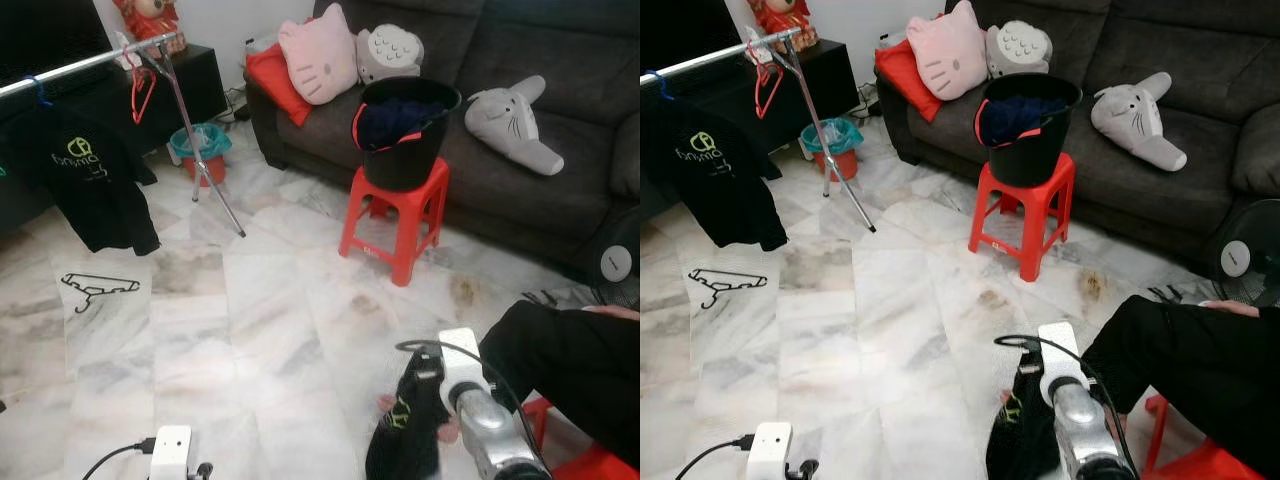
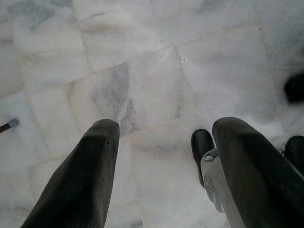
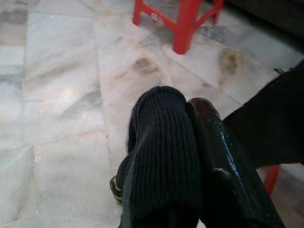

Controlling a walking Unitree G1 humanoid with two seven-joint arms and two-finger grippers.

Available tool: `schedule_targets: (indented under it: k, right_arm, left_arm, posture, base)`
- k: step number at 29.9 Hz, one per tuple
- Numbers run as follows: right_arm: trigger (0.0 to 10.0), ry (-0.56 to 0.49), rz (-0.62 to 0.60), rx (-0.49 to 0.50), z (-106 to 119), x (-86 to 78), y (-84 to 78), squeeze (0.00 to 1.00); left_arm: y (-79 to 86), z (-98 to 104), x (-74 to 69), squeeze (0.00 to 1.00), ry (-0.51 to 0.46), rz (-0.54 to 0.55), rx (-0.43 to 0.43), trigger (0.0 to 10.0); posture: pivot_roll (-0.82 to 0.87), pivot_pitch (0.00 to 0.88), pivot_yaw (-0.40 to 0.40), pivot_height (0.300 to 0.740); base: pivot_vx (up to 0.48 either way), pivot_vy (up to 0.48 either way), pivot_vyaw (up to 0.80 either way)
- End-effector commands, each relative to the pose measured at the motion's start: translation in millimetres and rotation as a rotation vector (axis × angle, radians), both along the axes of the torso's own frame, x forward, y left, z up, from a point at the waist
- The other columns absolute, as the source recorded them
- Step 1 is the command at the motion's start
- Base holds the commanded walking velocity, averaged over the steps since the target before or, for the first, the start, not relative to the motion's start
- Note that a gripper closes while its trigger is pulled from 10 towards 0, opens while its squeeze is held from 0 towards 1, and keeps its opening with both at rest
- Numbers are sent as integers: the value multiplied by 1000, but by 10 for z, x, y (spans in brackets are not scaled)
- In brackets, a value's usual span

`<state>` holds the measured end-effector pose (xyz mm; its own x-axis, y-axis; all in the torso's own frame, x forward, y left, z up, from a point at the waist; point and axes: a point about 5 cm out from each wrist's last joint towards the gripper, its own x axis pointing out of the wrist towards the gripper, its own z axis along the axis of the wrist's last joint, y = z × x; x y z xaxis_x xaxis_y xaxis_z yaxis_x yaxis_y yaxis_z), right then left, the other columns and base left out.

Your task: Hang hanger

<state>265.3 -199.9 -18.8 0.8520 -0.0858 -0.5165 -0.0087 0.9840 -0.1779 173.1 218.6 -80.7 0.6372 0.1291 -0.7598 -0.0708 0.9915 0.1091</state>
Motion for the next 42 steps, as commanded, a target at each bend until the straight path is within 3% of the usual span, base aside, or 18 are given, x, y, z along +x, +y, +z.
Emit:
schedule_targets:
  k: [1, 5, 6, 10, 22, 42]
  right_arm:
    - [10000, -81, -35, 11, 119, 115, -20, 0]
    - [10000, -216, -68, 16, 284, 218, -68, 0]
    - [10000, -296, -90, 25, 382, 272, -77, 0]
    - [10000, -368, -89, 4, 468, 318, -35, 0]
    - [10000, -388, -70, 16, 474, 357, 100, 0]
    - [10000, -389, -52, 8, 473, 369, 133, 0]
  left_arm:
    - [17, -9, -22, 0, 12, 8, 7, 10000]
    - [16, -4, -11, 0, 8, 9, 6, 10000]
    - [17, -2, -7, 0, 6, 12, 6, 10000]
    - [21, 1, -2, 0, 5, 19, 6, 10000]
    - [27, 4, 6, 0, 7, 20, 9, 10000]
    - [30, 8, 14, 0, 6, 15, 12, 10000]
  posture:
    - [-71, 0, 30, 736]
    - [-71, 0, 29, 736]
    - [-73, 0, 30, 736]
    - [-69, 0, 34, 736]
    - [-64, 0, 37, 736]
    - [-65, 0, 37, 736]
  base:
    - [0, 0, 0]
    - [0, 0, 0]
    - [0, 0, 0]
    - [0, 0, 0]
    - [0, 0, 0]
    - [36, 0, 0]
